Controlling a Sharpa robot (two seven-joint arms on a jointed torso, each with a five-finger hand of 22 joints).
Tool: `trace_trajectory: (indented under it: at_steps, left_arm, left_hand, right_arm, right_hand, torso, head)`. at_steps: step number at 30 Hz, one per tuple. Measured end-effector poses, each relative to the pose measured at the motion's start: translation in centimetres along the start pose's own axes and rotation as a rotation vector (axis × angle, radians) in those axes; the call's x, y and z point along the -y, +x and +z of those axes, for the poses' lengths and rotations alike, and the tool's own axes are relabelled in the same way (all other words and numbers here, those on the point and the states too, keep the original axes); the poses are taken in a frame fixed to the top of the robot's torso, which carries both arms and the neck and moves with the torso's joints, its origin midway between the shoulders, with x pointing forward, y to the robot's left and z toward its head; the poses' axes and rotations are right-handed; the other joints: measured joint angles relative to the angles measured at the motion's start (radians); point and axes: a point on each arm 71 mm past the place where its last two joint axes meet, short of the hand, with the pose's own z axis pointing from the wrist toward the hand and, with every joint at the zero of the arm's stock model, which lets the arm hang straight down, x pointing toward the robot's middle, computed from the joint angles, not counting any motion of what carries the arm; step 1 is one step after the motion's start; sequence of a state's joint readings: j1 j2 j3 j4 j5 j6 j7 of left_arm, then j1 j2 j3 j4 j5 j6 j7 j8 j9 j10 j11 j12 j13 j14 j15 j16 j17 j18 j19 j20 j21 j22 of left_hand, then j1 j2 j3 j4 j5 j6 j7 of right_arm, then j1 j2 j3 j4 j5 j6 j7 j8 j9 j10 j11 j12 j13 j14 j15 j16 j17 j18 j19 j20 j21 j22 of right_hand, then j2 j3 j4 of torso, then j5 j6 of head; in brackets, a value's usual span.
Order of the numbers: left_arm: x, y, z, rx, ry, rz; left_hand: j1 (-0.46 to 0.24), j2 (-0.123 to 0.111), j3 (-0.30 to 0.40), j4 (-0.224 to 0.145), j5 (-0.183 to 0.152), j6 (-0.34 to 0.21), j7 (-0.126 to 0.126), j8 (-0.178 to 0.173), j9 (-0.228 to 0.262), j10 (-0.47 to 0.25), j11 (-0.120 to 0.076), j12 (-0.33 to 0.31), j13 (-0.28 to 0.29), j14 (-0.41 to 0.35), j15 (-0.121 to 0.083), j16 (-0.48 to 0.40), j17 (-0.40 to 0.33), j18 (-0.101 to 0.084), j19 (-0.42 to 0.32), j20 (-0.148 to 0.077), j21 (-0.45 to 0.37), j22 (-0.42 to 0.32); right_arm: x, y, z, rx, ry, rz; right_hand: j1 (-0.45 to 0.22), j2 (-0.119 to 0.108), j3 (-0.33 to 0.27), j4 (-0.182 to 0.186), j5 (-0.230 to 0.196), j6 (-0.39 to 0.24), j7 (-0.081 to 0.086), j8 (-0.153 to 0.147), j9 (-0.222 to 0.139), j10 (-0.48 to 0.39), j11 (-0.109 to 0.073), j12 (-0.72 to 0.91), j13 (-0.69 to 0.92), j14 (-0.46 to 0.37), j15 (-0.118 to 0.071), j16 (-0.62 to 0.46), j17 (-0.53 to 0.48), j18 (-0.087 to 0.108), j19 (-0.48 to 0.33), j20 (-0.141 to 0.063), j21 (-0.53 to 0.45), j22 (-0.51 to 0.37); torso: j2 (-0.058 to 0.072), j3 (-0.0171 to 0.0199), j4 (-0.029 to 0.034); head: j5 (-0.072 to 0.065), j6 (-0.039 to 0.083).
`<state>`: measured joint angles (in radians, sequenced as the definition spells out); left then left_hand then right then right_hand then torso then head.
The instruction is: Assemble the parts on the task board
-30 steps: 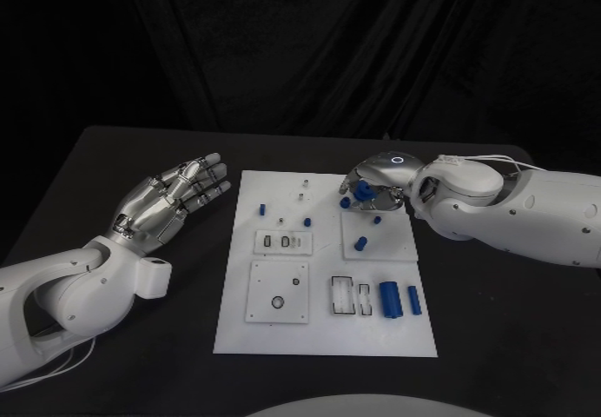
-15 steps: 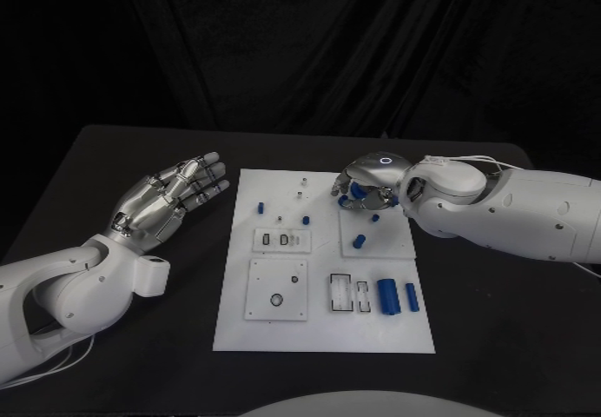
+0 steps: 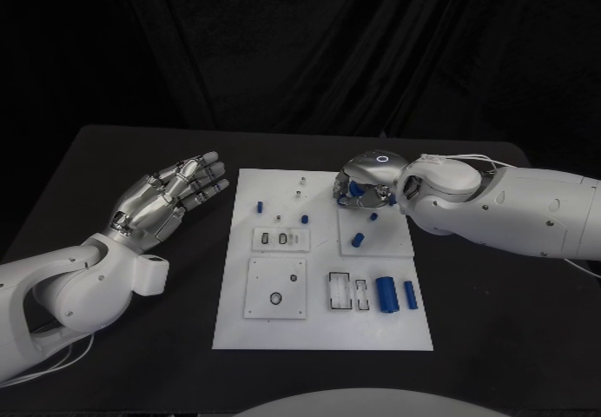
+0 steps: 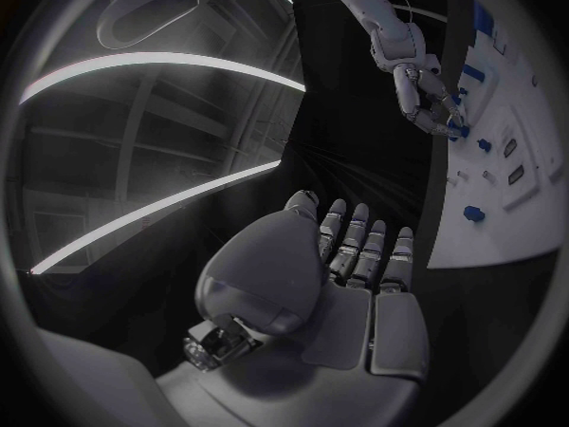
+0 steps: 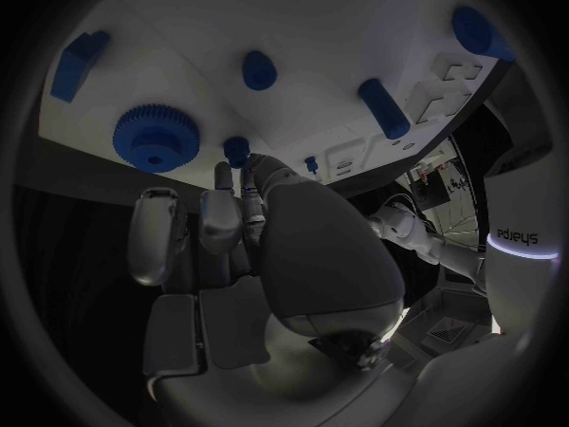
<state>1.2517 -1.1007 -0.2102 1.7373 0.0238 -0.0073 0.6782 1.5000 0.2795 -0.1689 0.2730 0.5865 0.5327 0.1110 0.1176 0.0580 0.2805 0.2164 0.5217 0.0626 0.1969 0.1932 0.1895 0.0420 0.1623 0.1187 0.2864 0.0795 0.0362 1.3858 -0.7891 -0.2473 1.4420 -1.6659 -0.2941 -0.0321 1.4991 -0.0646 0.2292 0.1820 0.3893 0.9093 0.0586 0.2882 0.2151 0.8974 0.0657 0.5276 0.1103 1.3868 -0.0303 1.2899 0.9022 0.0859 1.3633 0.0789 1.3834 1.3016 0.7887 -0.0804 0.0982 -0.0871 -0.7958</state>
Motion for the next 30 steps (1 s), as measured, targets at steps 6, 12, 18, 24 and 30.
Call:
trace_trajectory:
  at_steps: [6,12,18,24,30]
  left_arm:
    - [-0.04,-0.15,-0.03,0.001,-0.001,0.0]
    - [-0.06,-0.18,-0.02,-0.001,-0.002,-0.001]
    - [-0.09,-0.21,0.02,-0.002,-0.002,-0.001]
    - [-0.11,-0.2,0.06,-0.004,-0.002,-0.002]
    - [-0.15,-0.17,0.13,-0.005,-0.002,-0.003]
  left_hand:
    - [0.0,0.0,0.003,-0.003,0.0,0.0,0.0,0.0,0.0,-0.004,0.004,0.0,0.0,0.0,0.0,0.004,0.0,0.0,0.0,0.0,0.0,0.0]
    - [0.004,-0.004,0.003,-0.003,0.0,0.0,0.0,0.0,0.0,-0.004,0.004,0.0,0.0,0.0,0.0,0.004,0.0,0.0,0.0,0.0,0.0,0.0]
    - [0.004,-0.004,0.003,-0.003,0.0,0.0,0.0,0.0,0.0,-0.004,0.004,0.0,0.0,0.004,0.004,0.004,0.0,0.0,0.0,0.0,0.0,0.0]
    - [0.004,-0.004,0.003,-0.003,0.0,0.0,0.0,0.0,0.0,-0.004,0.004,-0.005,0.0,0.0,0.007,0.004,0.0,0.0,0.0,0.0,0.0,0.0]
    - [0.004,-0.004,0.006,-0.006,0.004,-0.004,0.004,0.0,0.0,-0.004,0.004,-0.005,0.0,0.0,0.007,0.004,0.0,0.0,0.0,0.0,0.0,0.0]
  right_arm:
    - [0.06,0.11,0.01,-0.003,0.001,0.0]
    - [0.13,0.15,0.02,-0.007,0.002,-0.001]
    - [0.14,0.23,0.06,-0.017,0.003,-0.002]
    - [0.29,0.33,0.05,-0.029,0.007,-0.003]
    - [0.44,0.42,0.04,-0.037,0.011,-0.004]
  right_hand:
    - [0.004,-0.004,0.006,0.0,0.005,0.012,0.001,0.006,0.016,0.014,-0.001,0.0,0.002,0.0,0.0,0.0,0.002,0.0,0.006,0.001,0.0,0.003]
    - [-0.013,-0.02,0.011,0.006,-0.011,-0.013,-0.008,-0.012,0.023,0.006,0.006,-0.025,-0.003,0.0,0.0,-0.001,-0.01,0.0,0.006,0.002,0.0,-0.001]
    - [-0.026,-0.033,0.011,0.014,-0.034,-0.035,-0.013,-0.03,0.028,-0.008,0.013,-0.05,-0.009,-0.002,0.002,-0.016,-0.03,0.0,-0.002,0.009,-0.009,-0.013]
    - [-0.041,-0.049,-0.003,0.028,-0.073,-0.045,-0.023,-0.044,0.036,-0.024,0.018,-0.074,-0.012,-0.027,0.012,-0.059,-0.098,0.0,-0.036,0.011,-0.048,-0.052]
    - [-0.041,-0.049,0.0,0.03,-0.057,-0.045,-0.023,-0.049,0.043,-0.024,0.018,-0.078,-0.011,-0.027,0.012,-0.063,-0.104,0.0,-0.036,0.011,-0.049,-0.053]
  torso:
    - [-0.002,-0.0004,-0.0005]
    - [-0.002,-0.0011,-0.0018]
    - [-0.003,-0.0012,-0.0018]
    - [-0.004,-0.001,-0.0012]
    - [-0.005,-0.001,-0.0012]
  head:
    - [0.005,-0.002]
    - [0.008,-0.002]
    - [0.008,-0.003]
    - [0.007,-0.004]
    - [0.006,-0.004]
